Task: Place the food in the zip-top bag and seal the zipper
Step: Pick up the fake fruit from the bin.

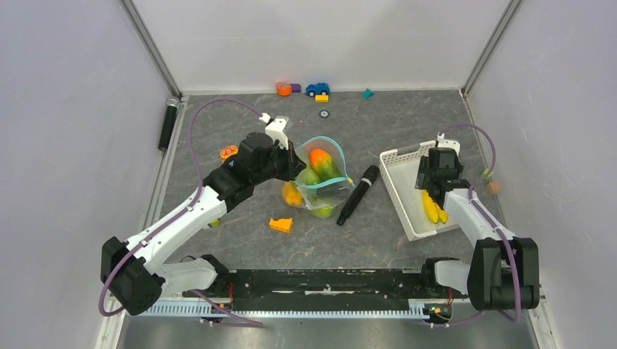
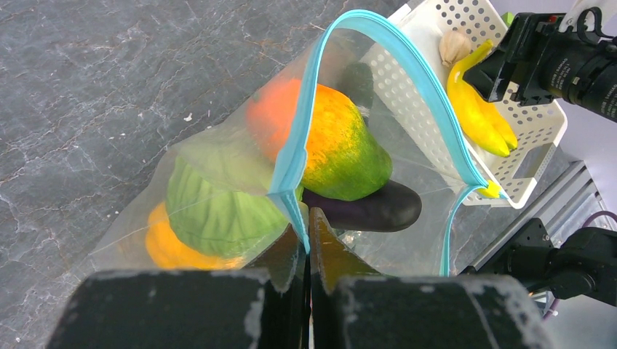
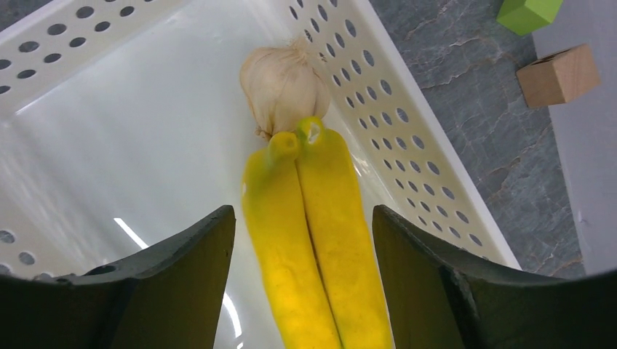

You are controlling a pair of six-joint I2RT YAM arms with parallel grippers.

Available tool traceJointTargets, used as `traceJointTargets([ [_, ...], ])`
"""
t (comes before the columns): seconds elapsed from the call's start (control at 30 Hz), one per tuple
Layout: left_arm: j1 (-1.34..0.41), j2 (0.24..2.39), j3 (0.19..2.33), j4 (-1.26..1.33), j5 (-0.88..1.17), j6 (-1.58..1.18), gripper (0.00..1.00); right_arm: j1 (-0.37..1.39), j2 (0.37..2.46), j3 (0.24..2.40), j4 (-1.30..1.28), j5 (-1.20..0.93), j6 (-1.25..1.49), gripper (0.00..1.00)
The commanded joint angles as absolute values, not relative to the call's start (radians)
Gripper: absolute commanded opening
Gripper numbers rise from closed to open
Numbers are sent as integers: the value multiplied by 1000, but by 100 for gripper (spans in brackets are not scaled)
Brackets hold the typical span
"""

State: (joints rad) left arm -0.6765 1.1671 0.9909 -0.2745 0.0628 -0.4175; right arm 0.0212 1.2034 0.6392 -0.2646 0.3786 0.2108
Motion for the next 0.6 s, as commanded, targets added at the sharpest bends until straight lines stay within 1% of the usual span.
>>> traceJointTargets([
  [0.0,-680,1168,1003,-237,87,-379,5,18,1235,626,-208,445,169,74],
  [0.33,-680,1162,1002,-238,96,-383,5,7,1359,642,-182,378,125,75],
  [0.43,-680,1156,1001,-238,98,-383,5,6,1395,647,-167,353,133,73],
  [0.47,-680,1155,1000,-238,99,-382,5,6,1403,649,-163,335,140,68],
  [0.57,-680,1149,999,-238,98,-383,5,6,1407,647,-152,275,150,48],
])
